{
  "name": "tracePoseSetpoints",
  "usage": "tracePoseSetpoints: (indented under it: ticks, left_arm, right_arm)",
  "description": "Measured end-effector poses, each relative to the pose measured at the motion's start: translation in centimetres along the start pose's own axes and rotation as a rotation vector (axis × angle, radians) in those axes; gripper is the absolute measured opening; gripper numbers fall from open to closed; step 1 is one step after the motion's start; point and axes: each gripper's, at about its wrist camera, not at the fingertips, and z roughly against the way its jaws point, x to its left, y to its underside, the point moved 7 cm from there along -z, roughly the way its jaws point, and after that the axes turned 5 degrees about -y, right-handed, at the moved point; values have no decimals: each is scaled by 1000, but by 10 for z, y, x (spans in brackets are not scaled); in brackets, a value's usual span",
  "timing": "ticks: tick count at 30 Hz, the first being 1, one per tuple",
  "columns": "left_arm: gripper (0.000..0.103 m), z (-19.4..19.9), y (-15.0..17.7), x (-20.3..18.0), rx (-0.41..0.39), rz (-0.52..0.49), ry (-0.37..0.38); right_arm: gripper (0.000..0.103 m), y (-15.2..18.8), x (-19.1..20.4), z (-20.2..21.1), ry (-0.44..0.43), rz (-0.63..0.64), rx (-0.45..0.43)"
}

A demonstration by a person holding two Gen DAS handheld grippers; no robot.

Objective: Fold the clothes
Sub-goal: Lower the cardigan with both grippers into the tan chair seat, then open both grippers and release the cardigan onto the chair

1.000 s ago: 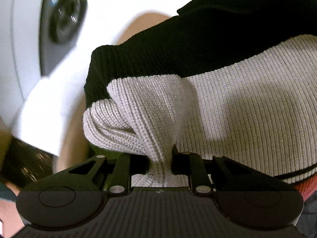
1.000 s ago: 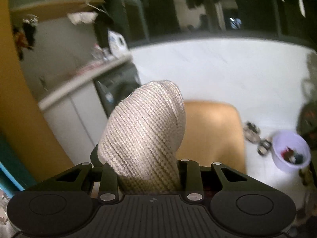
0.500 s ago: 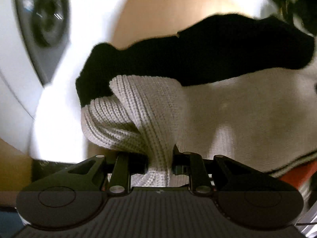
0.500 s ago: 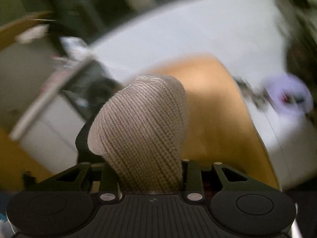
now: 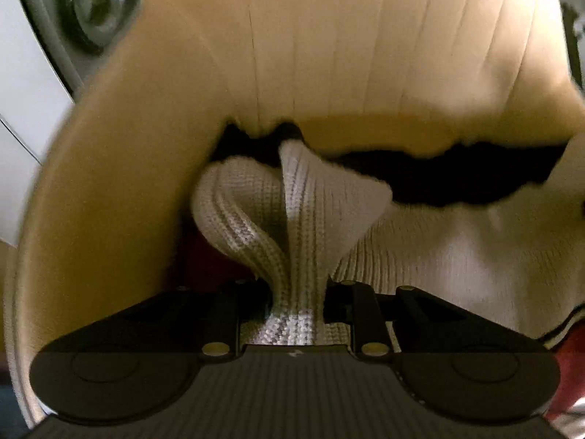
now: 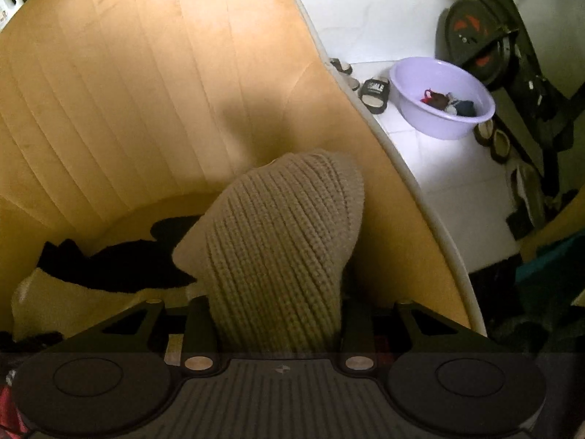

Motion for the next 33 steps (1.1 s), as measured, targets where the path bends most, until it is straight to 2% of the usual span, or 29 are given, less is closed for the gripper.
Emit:
tracePoseSetpoints:
  ticks: [3, 5, 6, 7, 9, 10, 13, 14, 15, 16, 17, 19, 21, 22, 23, 26, 29, 31, 33]
  left_arm:
    - [23, 10, -6, 11, -63, 42, -26]
    - [23, -14, 1, 21, -30, 90, -70]
    - [24, -25, 7, 25, -17, 107, -84]
    - [25, -33, 12, 27, -11, 118, -94]
    - [32, -34, 11, 23, -24, 78, -113]
    - [33, -32, 9, 19, -21, 47, -122]
    - [43, -16, 18, 13, -28, 28, -96]
    - [45, -10, 21, 12, -31, 24, -85]
    - [47, -4, 24, 11, -34, 20, -74]
    - [47, 2, 28, 9, -37, 17, -63]
    - [47, 8, 31, 8, -39, 13, -52]
    - [47, 19, 38, 5, -45, 6, -31]
    - [50, 31, 45, 2, -51, -2, -9]
    - [51, 37, 48, 0, -53, -5, 1]
    - [52, 43, 52, -1, -56, -9, 12]
    - [53, 59, 66, -6, -51, -20, 30]
    - [53, 36, 70, 2, -9, -11, -18]
    - [53, 22, 73, 7, 14, -2, -31]
    - [53, 12, 74, 10, 23, -9, -38]
  right_arm:
    - [31, 2, 7, -1, -15, -37, -34]
    - [34, 0, 5, -4, -9, -11, -38]
    - [38, -1, 3, -6, -6, 2, -40]
    - [48, -1, 2, -10, -2, 13, -33]
    - [48, -4, -1, -32, 14, 29, 30]
    - [55, -9, 4, -33, 5, 45, 28]
    - [76, -24, 17, -8, -17, 69, -7]
    - [80, -29, 20, 2, -24, 74, -24]
    - [81, -35, 22, 18, -29, 70, -60]
    - [80, -40, 21, 34, -45, 68, -100]
    - [73, -41, 21, 52, -75, 77, -133]
    - [58, -32, 26, 83, -133, 122, -147]
    - [48, -16, 31, 104, -174, 171, -143]
    - [38, -7, 31, 110, -181, 193, -136]
    - [36, 2, 27, 111, -157, 199, -132]
    - [34, 33, 5, 93, -75, 129, -83]
    - [25, 64, -17, 62, -4, 32, -31]
    - [25, 80, -26, 39, 8, -39, -1]
    - [21, 96, -25, 13, 44, -63, 81]
